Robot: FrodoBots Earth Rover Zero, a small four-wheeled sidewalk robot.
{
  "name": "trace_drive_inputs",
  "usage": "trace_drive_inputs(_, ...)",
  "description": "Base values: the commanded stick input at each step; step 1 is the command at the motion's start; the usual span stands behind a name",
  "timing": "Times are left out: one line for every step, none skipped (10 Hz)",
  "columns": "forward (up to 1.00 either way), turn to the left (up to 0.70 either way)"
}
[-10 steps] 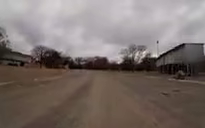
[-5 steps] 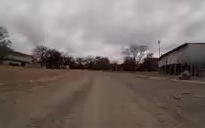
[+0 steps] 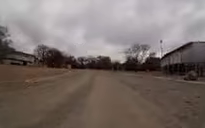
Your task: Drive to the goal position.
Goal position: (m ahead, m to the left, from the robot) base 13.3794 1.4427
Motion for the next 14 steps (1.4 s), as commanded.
trace_drive_inputs(0.7, -0.01)
trace_drive_inputs(0.7, -0.01)
trace_drive_inputs(0.7, -0.01)
trace_drive_inputs(0.7, -0.01)
trace_drive_inputs(0.7, -0.01)
trace_drive_inputs(0.7, -0.01)
trace_drive_inputs(0.7, -0.01)
trace_drive_inputs(0.7, -0.01)
trace_drive_inputs(0.7, -0.01)
trace_drive_inputs(0.7, -0.01)
trace_drive_inputs(0.7, -0.01)
trace_drive_inputs(0.7, -0.01)
trace_drive_inputs(0.7, -0.01)
trace_drive_inputs(0.7, -0.01)
